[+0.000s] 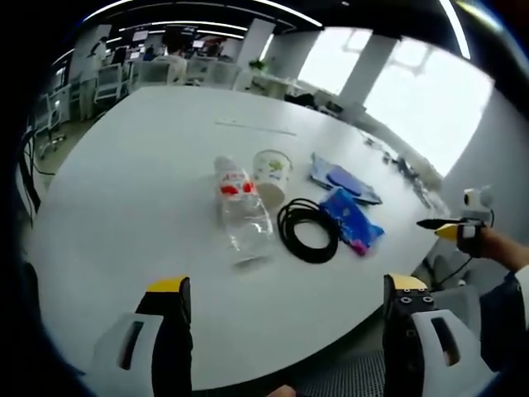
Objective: Arrange the tabletop items into an orderly group along one side of the table until the central work area is clear of visible clutter.
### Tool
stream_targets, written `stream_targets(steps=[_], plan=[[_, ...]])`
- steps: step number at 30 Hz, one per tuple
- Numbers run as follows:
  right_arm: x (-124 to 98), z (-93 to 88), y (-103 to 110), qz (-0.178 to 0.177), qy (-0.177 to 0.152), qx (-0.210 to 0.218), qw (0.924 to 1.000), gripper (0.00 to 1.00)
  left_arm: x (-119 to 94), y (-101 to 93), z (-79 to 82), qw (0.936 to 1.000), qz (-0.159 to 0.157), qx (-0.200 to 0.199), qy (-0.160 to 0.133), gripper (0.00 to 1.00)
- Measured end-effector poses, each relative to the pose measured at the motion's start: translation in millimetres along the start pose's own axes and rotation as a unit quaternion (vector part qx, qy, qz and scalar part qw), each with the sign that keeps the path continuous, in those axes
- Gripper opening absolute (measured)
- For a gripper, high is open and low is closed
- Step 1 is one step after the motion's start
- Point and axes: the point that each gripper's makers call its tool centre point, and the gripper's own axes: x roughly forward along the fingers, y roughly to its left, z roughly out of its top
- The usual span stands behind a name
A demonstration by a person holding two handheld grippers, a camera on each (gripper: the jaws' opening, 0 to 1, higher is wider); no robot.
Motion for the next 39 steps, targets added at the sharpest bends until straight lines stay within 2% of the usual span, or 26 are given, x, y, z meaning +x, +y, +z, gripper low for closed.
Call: stream_targets(steps=[28, 39], plan=[[-1.4, 3.0, -0.4, -0.003, -0.003, -0.002, 1.0, 0.95, 0.2, -2.0, 1.1, 0.9999, -0.006, -0.008, -0.006, 0.93], [-1.8, -1.5, -0.3, -0.006, 0.004, -0.002, 1.0, 0.94, 0.7, -1.8, 1.4, 0.9999, -0.004, -0.006, -0.009, 0.9]])
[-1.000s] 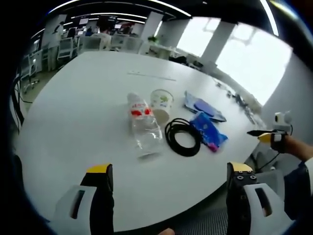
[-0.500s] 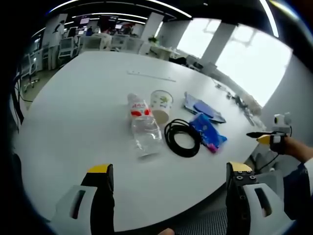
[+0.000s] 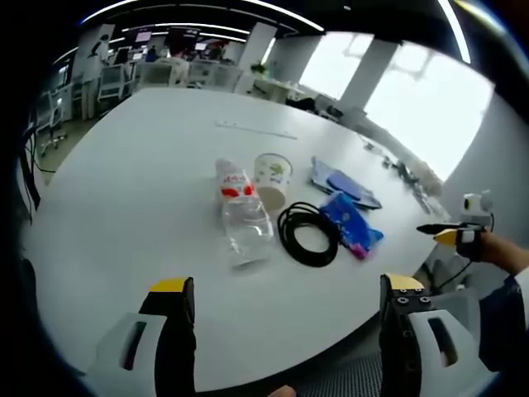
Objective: Arrange the tabletop items into an orderly group along one side of the table until the central work area is clear of visible clutter.
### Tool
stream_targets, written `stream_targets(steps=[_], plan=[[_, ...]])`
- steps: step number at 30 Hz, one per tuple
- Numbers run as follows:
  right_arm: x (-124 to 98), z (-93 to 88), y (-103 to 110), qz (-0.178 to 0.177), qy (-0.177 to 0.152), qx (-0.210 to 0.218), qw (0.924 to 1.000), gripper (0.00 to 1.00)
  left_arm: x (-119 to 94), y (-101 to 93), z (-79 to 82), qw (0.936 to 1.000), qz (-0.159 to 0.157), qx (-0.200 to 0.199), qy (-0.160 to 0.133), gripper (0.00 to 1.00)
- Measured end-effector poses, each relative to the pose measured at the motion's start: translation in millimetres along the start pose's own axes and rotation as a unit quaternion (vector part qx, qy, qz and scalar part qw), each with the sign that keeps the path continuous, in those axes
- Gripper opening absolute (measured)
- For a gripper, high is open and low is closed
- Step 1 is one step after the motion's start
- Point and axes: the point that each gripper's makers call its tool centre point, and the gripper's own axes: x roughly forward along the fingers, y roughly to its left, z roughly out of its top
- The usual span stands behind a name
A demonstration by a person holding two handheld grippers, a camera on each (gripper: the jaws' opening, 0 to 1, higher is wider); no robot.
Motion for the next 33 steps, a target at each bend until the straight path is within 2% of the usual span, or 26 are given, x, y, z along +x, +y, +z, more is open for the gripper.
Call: stream_targets(steps=[17, 24, 30, 33], plan=[[1, 2.7, 0, -0.001, -0.003, -0.005, 1.0, 0.94, 1, 0.3, -1.4, 1.0, -0.001, -0.004, 0.002, 0.9], [8, 8.6, 11, 0.014, -0.006, -0.005, 0.9999, 0.93, 14, 2.6, -2.2, 0.9999, -0.002, 0.0, 0.014, 0.89], [22, 26.0, 29, 0.044, -0.038, 0.042, 0.9974, 0.91, 35, 16.5, 13.6, 0.9995, 0.021, -0.021, 0.012, 0.85], [27, 34.1, 35, 0.052, -0.044, 0.047, 0.9966, 0.91, 45, 21.0, 21.9, 0.9992, 0.032, -0.02, 0.015, 0.85]])
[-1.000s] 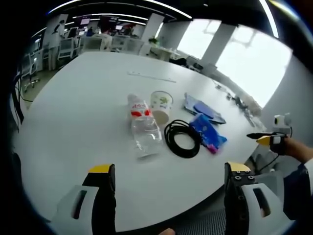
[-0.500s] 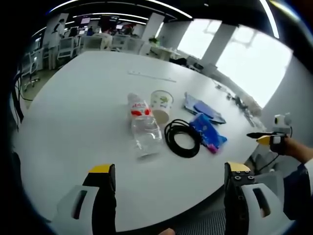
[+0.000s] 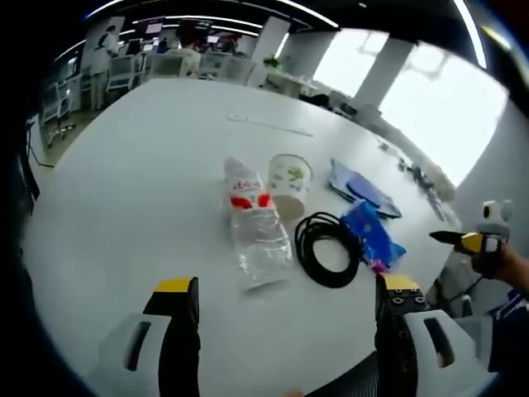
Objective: Arrange the tabletop items into an orderly group along one side of the table until the central work area is clear of visible clutter.
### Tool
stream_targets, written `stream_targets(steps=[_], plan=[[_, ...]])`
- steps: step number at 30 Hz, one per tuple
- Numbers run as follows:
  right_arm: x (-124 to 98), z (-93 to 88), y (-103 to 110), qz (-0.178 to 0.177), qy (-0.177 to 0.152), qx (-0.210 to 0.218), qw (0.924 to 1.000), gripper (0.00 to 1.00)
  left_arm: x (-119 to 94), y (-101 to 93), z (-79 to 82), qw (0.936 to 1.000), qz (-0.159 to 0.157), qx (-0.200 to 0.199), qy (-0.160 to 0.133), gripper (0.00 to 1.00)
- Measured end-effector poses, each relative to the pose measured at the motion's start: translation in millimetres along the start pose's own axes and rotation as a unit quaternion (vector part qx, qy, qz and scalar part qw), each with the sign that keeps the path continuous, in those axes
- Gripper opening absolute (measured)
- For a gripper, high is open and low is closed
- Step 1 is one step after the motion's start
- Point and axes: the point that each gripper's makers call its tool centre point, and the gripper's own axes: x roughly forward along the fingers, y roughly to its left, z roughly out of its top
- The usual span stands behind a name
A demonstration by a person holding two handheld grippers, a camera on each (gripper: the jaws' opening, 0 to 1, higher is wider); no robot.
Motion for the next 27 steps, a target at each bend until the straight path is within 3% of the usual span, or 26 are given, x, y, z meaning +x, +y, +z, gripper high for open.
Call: stream_targets(steps=[14, 27], plan=[[36, 32.3, 25, 0.028, -0.006, -0.018, 0.9994, 0.9, 37, 5.9, 11.4, 0.9997, -0.002, 0.003, 0.024, 0.82], [68, 45.4, 62, 0.064, -0.002, -0.024, 0.9977, 0.86, 50, 6.4, 13.2, 0.9994, 0.003, 0.005, 0.034, 0.8]])
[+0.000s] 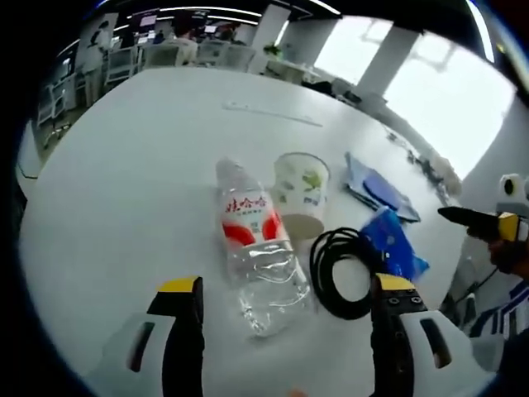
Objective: Arrange the tabletop items into an orderly group along one side of the table until the central work area is clear of visible clutter.
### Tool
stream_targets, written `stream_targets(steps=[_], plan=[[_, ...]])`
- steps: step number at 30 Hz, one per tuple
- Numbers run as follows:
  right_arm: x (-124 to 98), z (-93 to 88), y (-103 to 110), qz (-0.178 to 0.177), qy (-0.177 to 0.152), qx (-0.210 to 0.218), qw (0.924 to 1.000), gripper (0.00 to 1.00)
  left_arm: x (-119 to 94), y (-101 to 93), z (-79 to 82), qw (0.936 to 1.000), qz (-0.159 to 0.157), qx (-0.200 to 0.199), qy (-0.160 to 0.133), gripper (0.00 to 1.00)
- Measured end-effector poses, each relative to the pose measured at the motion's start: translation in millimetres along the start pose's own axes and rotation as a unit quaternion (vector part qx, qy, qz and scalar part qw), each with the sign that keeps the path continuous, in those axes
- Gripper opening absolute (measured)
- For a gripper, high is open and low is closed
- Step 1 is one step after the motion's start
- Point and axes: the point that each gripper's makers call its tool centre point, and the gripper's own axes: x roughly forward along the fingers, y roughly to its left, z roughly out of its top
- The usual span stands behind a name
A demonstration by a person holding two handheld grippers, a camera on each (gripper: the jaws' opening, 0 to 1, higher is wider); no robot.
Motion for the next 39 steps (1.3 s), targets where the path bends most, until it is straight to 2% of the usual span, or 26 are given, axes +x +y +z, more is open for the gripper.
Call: stream_targets(steps=[11, 13, 17, 20, 22, 24, 26, 28, 33, 35, 39], plan=[[17, 7.9, 19, 0.004, -0.014, 0.005, 0.9999, 0.82, 12, -1.3, -4.3, 1.0, 0.004, 0.0, 0.001, 0.73], [19, 7.4, 26, 0.008, -0.013, 0.003, 0.9999, 0.81, 14, -3.0, -5.1, 1.0, -0.005, -0.006, 0.001, 0.73], [24, 7.0, 39, 0.019, -0.011, -0.006, 0.9997, 0.8, 16, -0.9, -3.9, 1.0, -0.002, -0.009, -0.002, 0.72], [30, 6.9, 43, 0.011, -0.013, -0.008, 0.9998, 0.75, 17, 0.2, -7.5, 1.0, -0.004, -0.004, 0.002, 0.72], [32, 12.8, 39, -0.01, -0.032, 0.004, 0.9994, 0.69, 17, 2.8, -9.2, 1.0, -0.001, 0.0, 0.001, 0.71], [35, 18.2, 44, -0.007, -0.045, 0.019, 0.9988, 0.68, 16, 4.2, -8.3, 1.0, -0.001, -0.002, -0.003, 0.7], [41, 23.1, 49, -0.006, -0.048, 0.018, 0.9987, 0.68, 16, -0.3, -6.9, 0.9998, -0.017, -0.009, -0.007, 0.7], [48, 27.4, 52, -0.018, -0.039, -0.016, 0.9989, 0.67, 16, -0.2, -7.7, 0.9998, -0.018, -0.01, -0.005, 0.7], [72, 45.1, 70, 0.003, -0.036, -0.02, 0.9992, 0.65, 19, 1.9, -8.4, 0.9999, -0.013, -0.01, -0.004, 0.66], [88, 49.2, 74, 0.013, -0.024, -0.026, 0.9993, 0.64, 24, 2.3, -6.2, 0.9999, -0.015, -0.003, -0.008, 0.62], [121, 55.8, 85, 0.031, 0.002, -0.019, 0.9993, 0.63, 23, 2.9, -8.1, 0.9999, -0.006, -0.007, -0.01, 0.59]])
